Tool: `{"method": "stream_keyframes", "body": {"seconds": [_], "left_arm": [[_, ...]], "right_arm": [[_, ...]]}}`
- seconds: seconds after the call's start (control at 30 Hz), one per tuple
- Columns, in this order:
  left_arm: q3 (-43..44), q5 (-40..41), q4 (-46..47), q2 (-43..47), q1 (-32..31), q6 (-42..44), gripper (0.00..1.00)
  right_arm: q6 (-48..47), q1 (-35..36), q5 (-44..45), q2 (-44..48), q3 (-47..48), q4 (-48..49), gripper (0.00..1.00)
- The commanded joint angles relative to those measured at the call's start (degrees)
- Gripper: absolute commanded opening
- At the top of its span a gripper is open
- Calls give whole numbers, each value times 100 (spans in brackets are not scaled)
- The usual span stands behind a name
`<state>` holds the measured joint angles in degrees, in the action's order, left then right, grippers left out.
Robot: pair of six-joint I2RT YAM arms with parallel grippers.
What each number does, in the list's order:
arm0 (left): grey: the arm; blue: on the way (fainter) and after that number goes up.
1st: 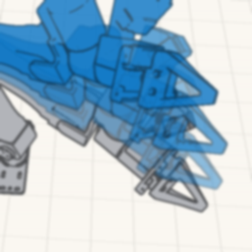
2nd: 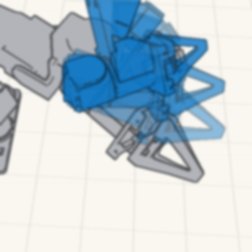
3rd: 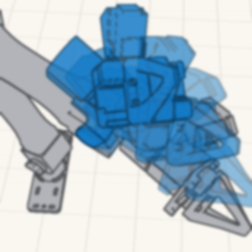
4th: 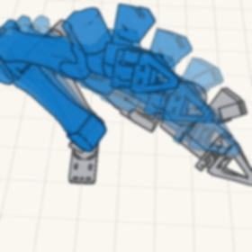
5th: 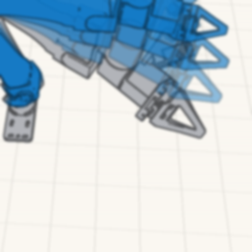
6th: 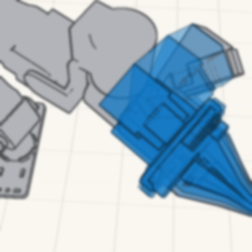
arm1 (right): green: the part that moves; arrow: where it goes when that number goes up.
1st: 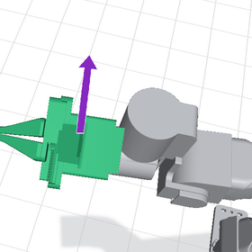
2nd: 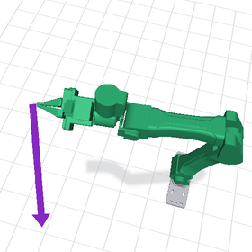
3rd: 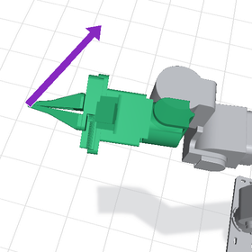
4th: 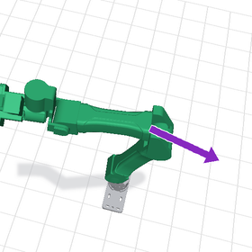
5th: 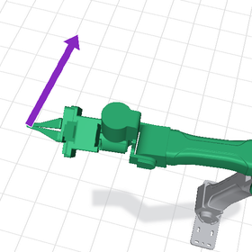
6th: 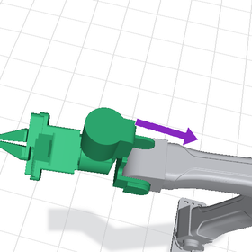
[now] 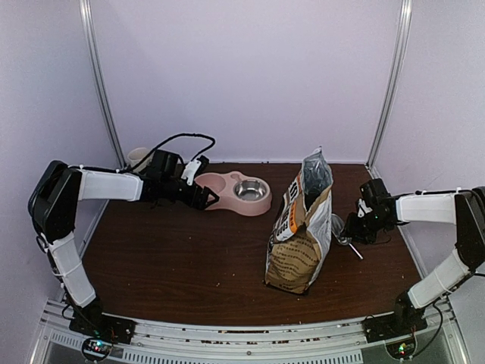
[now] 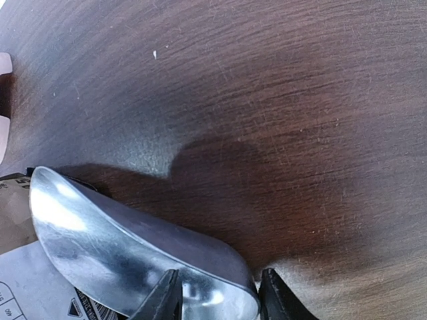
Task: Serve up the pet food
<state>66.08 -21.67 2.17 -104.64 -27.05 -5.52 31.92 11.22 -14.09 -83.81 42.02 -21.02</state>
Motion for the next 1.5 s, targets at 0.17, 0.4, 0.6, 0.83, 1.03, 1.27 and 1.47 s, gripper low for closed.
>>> {"method": "stream_keyframes", "body": {"seconds": [0.17, 0.4, 0.6, 0.83, 1.03, 1.27, 1.47], "left_arm": [[589, 102, 643, -813, -7, 234, 88], [1142, 486, 206, -1363, -2, 91, 87], [1522, 714, -360, -1669, -24, 68, 87], [1304, 706, -817, -1513, -123, -74, 86], [724, 703, -813, -997, -426, -497, 85], [100, 745, -874, -273, -965, -1089, 84], [-455, 857, -646, 483, -1257, -1600, 84]], "right_arm": [[72, -25, -93, -106, 126, 89, 40], [34, -25, -180, -74, 72, 139, 41], [19, -24, -246, -39, 107, 168, 41], [7, -25, -252, -26, 114, 166, 41], [-51, -24, -222, -22, 122, 133, 40], [-57, -24, -220, 90, 84, 132, 33], [-23, -28, -234, 111, 8, 203, 17]]}}
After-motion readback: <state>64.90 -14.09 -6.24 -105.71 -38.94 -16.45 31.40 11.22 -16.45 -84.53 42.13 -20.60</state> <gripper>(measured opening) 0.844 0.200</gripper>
